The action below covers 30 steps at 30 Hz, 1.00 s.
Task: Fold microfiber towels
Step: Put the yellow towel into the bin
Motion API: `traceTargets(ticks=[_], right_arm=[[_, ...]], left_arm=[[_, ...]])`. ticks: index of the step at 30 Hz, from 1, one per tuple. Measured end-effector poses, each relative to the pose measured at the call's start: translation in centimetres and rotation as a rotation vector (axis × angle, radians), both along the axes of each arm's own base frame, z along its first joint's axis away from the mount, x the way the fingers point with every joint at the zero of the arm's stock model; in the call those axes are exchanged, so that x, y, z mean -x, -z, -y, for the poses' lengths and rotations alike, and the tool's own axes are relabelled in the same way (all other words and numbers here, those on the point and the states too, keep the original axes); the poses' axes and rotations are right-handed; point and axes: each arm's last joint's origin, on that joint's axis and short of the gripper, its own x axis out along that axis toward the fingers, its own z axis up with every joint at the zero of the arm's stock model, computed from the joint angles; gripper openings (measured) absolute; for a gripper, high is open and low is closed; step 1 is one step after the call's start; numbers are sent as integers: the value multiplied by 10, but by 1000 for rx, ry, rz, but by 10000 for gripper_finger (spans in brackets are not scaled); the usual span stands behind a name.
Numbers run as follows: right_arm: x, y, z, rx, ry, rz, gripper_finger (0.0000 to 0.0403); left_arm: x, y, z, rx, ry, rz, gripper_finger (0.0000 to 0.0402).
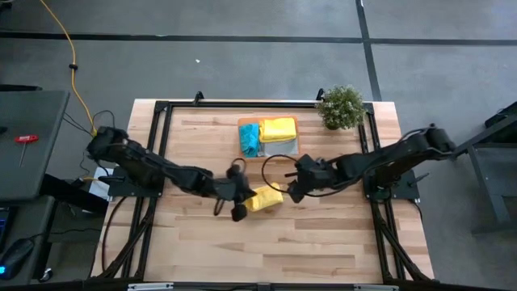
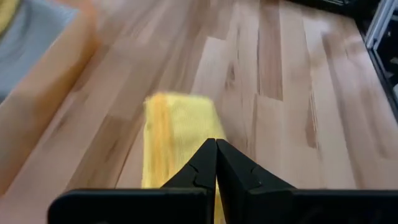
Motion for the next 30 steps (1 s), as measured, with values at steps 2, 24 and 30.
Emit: traceTargets(ticks=[2, 24, 30], right_arm=[[5, -3, 1, 17, 10, -8, 272], [5, -2, -1, -40, -64, -34, 272], [-4, 12, -5, -66, -144, -89, 272]], left_arm=[[-16, 3, -1, -30, 37, -15, 0], [-29, 63, -1, -256, 166, -467, 0], [-28, 66, -1, -281, 193, -488, 0]])
